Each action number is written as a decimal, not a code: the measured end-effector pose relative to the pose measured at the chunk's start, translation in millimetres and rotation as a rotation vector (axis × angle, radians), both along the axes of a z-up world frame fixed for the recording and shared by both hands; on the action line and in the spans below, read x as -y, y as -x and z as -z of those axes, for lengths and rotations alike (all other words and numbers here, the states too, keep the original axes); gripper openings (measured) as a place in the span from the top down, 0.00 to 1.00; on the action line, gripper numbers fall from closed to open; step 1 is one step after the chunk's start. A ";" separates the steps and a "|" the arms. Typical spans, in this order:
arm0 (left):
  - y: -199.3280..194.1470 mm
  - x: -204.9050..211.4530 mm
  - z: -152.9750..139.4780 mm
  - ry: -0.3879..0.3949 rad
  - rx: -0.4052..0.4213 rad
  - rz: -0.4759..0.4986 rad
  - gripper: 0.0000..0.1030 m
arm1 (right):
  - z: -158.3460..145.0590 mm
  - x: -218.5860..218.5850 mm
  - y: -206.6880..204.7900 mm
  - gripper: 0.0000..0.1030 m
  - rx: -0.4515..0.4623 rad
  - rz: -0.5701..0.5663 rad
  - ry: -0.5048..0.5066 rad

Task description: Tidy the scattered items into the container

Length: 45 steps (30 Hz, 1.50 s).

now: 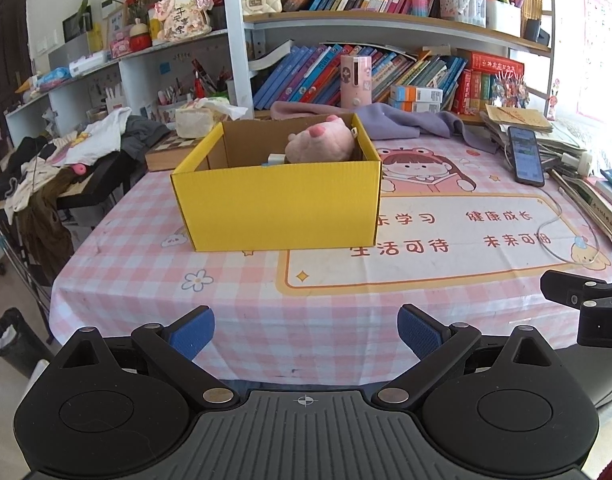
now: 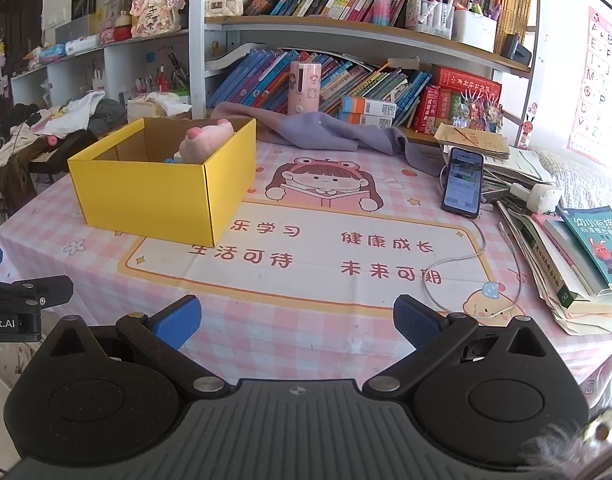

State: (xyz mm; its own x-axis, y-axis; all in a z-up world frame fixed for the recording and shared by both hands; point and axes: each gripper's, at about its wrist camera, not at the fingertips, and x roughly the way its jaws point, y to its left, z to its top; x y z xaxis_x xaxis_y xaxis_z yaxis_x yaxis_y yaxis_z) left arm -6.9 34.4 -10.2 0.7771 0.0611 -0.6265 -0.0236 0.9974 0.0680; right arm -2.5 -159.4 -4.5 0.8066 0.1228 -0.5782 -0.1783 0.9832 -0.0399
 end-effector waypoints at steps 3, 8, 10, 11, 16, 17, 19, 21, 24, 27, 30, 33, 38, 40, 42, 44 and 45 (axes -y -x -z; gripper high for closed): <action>-0.5 -0.2 -0.2 0.000 -0.002 0.003 0.03 | 0.0 -0.5 -0.3 0.00 0.000 0.000 0.001; -2.1 -2.4 1.1 0.005 -0.011 -0.003 0.03 | 1.5 -1.2 -0.9 0.00 0.002 -0.005 0.003; -2.3 -2.6 1.5 0.006 -0.013 -0.004 0.03 | 2.1 -1.0 -1.4 0.00 -0.001 -0.002 0.001; -2.2 -2.6 1.6 0.006 -0.014 -0.004 0.03 | 2.4 -1.3 -1.6 0.00 -0.001 -0.002 0.001; -2.1 -2.7 2.1 0.005 -0.017 -0.005 0.03 | 2.6 -2.3 -1.6 0.00 -0.002 -0.007 0.004; -2.0 -2.7 2.1 0.005 -0.016 -0.005 0.03 | 2.6 -2.3 -1.5 0.00 -0.003 -0.008 0.005; -2.3 -2.6 2.0 0.005 -0.017 -0.005 0.03 | 2.6 -2.5 -1.4 0.00 -0.003 -0.007 0.004; -2.2 -2.6 2.0 0.005 -0.017 -0.005 0.03 | 2.7 -2.6 -1.4 0.00 -0.004 -0.007 0.004; -1.5 -2.5 2.2 0.004 -0.015 -0.008 0.03 | 3.0 -2.9 -1.5 0.00 -0.003 -0.011 0.005; -1.2 -2.3 2.2 0.004 -0.016 -0.007 0.03 | 3.8 -2.7 -1.8 0.00 -0.004 -0.013 0.005; -1.1 -2.3 2.1 0.003 -0.015 -0.008 0.03 | 3.1 -2.8 -1.6 0.00 -0.003 -0.012 0.006; 0.0 -1.5 1.5 0.001 -0.011 -0.007 0.03 | 3.2 -2.8 -1.1 0.00 -0.002 -0.014 0.006; 1.4 0.4 1.2 0.001 -0.016 -0.010 0.03 | 3.6 -0.8 -1.3 0.00 -0.003 -0.013 0.003; 2.1 1.2 1.0 0.001 -0.017 -0.010 0.03 | 3.4 0.7 -0.7 0.00 -0.004 -0.012 0.002; 1.9 2.4 0.9 0.004 -0.021 -0.010 0.03 | 2.7 1.5 -0.5 0.00 -0.004 -0.013 0.002; 1.8 3.2 0.6 0.007 -0.022 -0.010 0.03 | 2.7 1.7 -0.3 0.00 -0.004 -0.011 0.002; 1.5 3.7 0.6 0.006 -0.023 -0.011 0.03 | 2.7 2.2 0.1 0.00 -0.003 -0.009 0.001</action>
